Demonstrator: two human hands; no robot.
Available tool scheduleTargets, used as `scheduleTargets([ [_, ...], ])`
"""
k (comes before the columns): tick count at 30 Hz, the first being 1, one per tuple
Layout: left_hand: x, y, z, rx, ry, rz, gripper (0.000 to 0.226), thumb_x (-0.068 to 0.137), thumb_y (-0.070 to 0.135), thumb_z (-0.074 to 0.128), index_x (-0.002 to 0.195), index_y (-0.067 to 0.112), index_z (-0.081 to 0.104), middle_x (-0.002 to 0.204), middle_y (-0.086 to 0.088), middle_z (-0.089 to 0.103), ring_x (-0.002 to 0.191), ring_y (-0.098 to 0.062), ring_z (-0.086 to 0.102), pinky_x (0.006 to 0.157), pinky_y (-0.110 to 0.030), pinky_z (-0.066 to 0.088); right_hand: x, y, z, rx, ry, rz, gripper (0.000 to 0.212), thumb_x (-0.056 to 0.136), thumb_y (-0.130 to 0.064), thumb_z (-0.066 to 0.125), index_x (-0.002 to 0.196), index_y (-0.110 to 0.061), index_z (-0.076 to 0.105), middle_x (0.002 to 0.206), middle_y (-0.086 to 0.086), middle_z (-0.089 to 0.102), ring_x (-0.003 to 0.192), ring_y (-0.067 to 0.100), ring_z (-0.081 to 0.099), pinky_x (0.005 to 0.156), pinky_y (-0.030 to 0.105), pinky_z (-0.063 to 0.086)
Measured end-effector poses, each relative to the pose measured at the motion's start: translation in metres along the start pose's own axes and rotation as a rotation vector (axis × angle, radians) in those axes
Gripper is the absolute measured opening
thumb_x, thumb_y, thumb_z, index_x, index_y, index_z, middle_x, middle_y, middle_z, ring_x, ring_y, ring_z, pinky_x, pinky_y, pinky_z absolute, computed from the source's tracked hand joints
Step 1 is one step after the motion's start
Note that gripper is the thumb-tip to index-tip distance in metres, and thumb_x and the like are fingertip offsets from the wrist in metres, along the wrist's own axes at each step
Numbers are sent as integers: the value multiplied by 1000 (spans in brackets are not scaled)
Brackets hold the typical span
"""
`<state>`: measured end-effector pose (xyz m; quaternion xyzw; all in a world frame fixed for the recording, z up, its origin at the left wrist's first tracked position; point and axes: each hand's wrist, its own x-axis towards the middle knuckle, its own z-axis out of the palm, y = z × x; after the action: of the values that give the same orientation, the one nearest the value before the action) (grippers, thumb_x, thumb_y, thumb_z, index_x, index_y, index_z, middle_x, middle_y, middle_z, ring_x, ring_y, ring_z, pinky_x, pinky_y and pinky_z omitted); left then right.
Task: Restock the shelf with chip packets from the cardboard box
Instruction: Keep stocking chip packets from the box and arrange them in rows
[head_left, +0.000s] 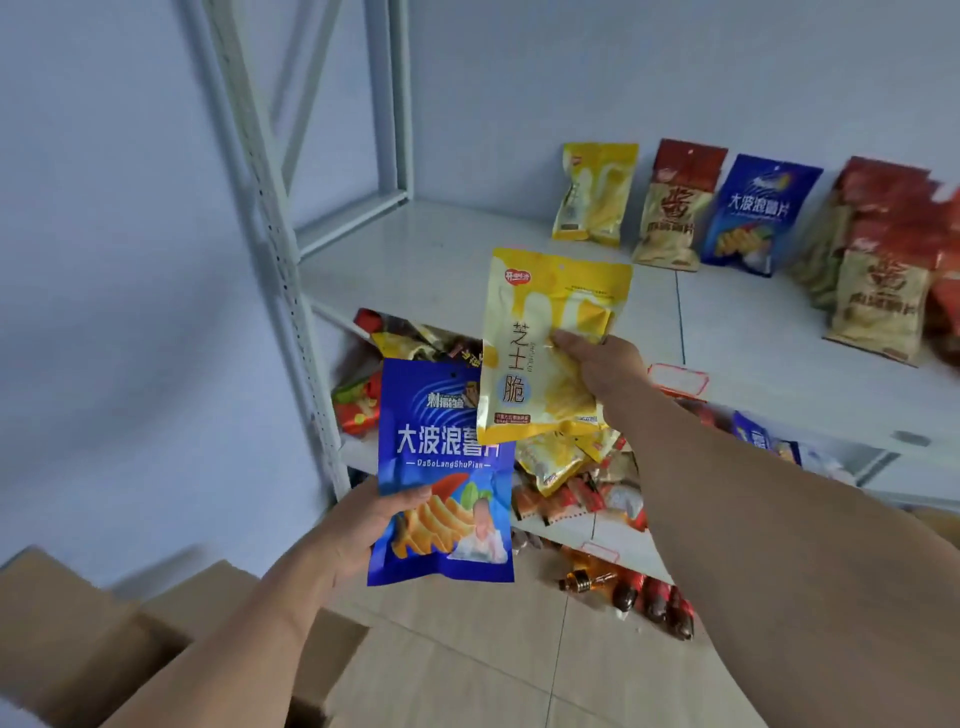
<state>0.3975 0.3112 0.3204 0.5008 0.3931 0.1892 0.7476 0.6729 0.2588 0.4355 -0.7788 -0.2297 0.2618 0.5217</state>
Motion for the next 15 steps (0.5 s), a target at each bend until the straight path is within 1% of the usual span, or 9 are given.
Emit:
scheduleTargets([
  [2, 38, 19, 19, 14, -3, 11, 31, 83, 19, 70, 111, 5, 70, 98, -19, 77, 89, -35, 72, 78, -43, 59, 43, -12, -16, 20, 5, -8, 42, 82, -49, 78, 106, -17, 66, 104, 3, 67, 90, 24, 62, 81, 35, 51],
  [4, 74, 38, 37, 11, 6, 23, 34, 83, 19, 72, 113, 5, 69, 105, -21, 76, 94, -36, 72, 85, -45, 58, 83, -27, -29, 28, 5, -24, 41, 82, -50, 78, 105, -18, 64, 104, 2, 67, 92, 24, 62, 83, 36, 52],
  [5, 92, 47, 44, 7, 19, 36, 34, 82, 20, 72, 112, 4, 70, 103, -21, 76, 91, -34, 72, 82, -43, 58, 104, -35, -35, 33, 9, -34, 44, 82, -51, 77, 107, -18, 64, 105, 2, 67, 93, 24, 62, 85, 37, 53],
  [6, 107, 57, 52, 18, 27, 53, 31, 81, 21, 72, 107, 4, 72, 97, -21, 76, 84, -32, 72, 75, -39, 58, 123, -43, -40, 38, 20, -41, 47, 82, -51, 77, 110, -16, 65, 107, 2, 67, 95, 24, 62, 87, 38, 54],
  [8, 135, 76, 64, 57, 27, 73, 24, 77, 25, 73, 89, 5, 78, 87, -24, 72, 71, -31, 67, 62, -34, 53, 158, -55, -47, 52, 42, -54, 52, 82, -52, 77, 116, -15, 65, 109, 2, 67, 99, 26, 63, 92, 40, 54],
  [10, 162, 96, 70, 73, 1, 62, 21, 74, 29, 76, 79, 8, 81, 84, -25, 71, 73, -31, 64, 70, -41, 51, 192, -66, -51, 69, 58, -69, 55, 82, -51, 77, 121, -16, 64, 114, 2, 66, 102, 26, 61, 93, 41, 52],
  [12, 190, 120, 72, 72, -8, 55, 21, 74, 28, 77, 81, 8, 81, 90, -24, 72, 82, -35, 66, 86, -51, 50, 224, -79, -53, 76, 61, -90, 58, 84, -52, 75, 126, -15, 60, 114, 2, 62, 99, 24, 56, 87, 37, 48],
  [13, 206, 132, 72, 89, -5, 65, 22, 76, 27, 76, 84, 6, 81, 93, -25, 72, 84, -36, 66, 89, -52, 49, 241, -85, -54, 77, 62, -96, 60, 85, -53, 74, 128, -14, 58, 112, 2, 59, 98, 24, 54, 84, 35, 45],
  [15, 241, 156, 72, 146, -13, 97, 24, 79, 26, 74, 82, 3, 79, 87, -24, 73, 77, -33, 67, 80, -45, 52, 275, -94, -55, 70, 88, -93, 63, 85, -54, 72, 129, -12, 57, 108, 2, 55, 96, 23, 51, 81, 35, 42],
])
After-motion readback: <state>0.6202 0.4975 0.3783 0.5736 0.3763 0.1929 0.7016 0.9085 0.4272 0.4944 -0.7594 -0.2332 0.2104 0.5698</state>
